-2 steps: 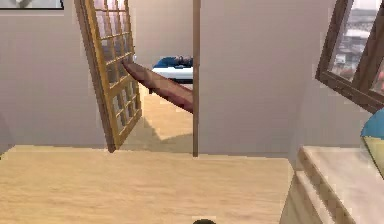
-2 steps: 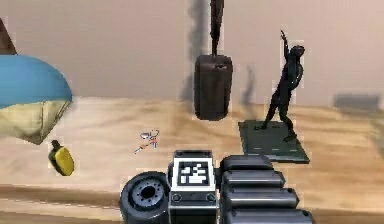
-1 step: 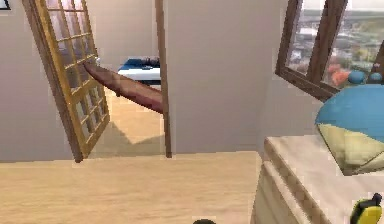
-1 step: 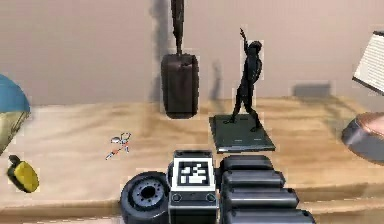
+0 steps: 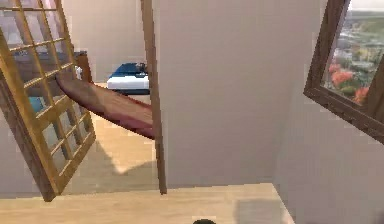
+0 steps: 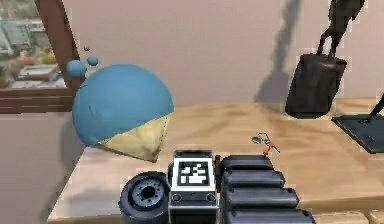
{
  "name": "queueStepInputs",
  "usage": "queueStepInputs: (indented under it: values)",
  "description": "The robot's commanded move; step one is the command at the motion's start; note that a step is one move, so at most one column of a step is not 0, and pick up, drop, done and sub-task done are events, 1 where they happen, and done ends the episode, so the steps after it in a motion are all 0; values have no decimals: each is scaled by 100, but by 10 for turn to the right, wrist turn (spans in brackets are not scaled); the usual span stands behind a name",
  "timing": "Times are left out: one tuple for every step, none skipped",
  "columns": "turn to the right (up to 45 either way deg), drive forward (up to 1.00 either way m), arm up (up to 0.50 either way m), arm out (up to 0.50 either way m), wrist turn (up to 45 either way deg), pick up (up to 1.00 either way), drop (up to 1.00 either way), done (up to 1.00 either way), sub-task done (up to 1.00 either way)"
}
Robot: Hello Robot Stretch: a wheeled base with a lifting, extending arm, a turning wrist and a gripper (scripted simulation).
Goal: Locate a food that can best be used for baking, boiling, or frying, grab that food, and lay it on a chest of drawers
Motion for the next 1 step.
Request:
queueStepInputs:
  values:
    - [330,0,0,0,0,0,0,0,0]
